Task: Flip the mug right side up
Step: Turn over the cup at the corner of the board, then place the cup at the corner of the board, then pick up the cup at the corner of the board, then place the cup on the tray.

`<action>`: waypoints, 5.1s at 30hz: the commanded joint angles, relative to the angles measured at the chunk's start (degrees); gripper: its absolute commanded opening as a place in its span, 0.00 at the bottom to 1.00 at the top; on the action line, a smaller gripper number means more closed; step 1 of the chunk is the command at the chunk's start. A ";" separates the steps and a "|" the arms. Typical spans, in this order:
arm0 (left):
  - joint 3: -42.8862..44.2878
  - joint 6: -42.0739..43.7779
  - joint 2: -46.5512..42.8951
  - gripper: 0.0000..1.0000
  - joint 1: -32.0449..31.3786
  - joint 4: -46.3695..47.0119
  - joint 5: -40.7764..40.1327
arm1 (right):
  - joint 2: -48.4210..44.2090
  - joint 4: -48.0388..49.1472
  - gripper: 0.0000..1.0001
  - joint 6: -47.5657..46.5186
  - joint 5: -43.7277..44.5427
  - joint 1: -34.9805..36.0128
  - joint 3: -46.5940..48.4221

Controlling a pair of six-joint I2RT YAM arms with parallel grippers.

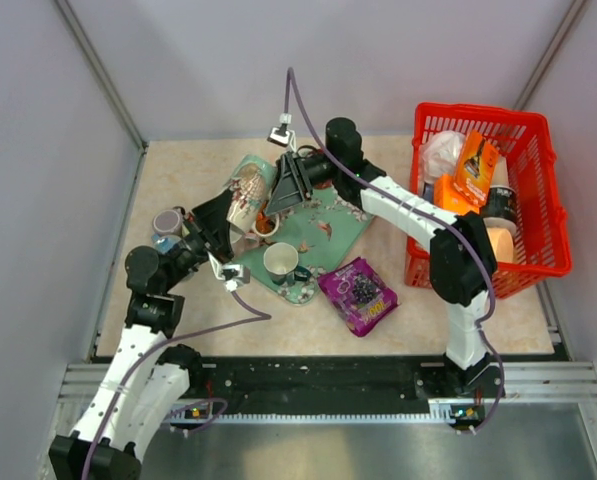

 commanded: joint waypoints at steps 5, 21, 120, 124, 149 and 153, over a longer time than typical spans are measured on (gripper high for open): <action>14.91 0.51 -6.40 0.00 -0.27 -38.36 -4.71 | -6.17 -4.91 0.86 -8.85 6.06 -3.30 1.69; 36.69 -15.74 14.78 0.00 -0.70 -111.88 -9.38 | -25.50 -39.49 0.99 -51.60 48.27 -6.74 -6.56; 62.50 -80.88 -5.44 0.79 26.02 -86.99 -47.15 | -11.27 -42.30 0.00 -72.26 61.80 34.84 -4.38; 67.34 -78.68 -3.68 0.80 25.49 -82.69 -54.71 | -13.64 -43.27 0.00 -70.94 60.74 32.21 1.41; 45.47 -70.59 2.39 0.68 25.84 -82.95 -7.26 | -29.39 -32.46 0.00 -67.60 68.56 1.09 -19.22; 43.70 -71.99 2.56 0.68 26.19 -80.13 -11.04 | -27.45 -31.59 0.00 -66.99 70.32 1.09 -20.54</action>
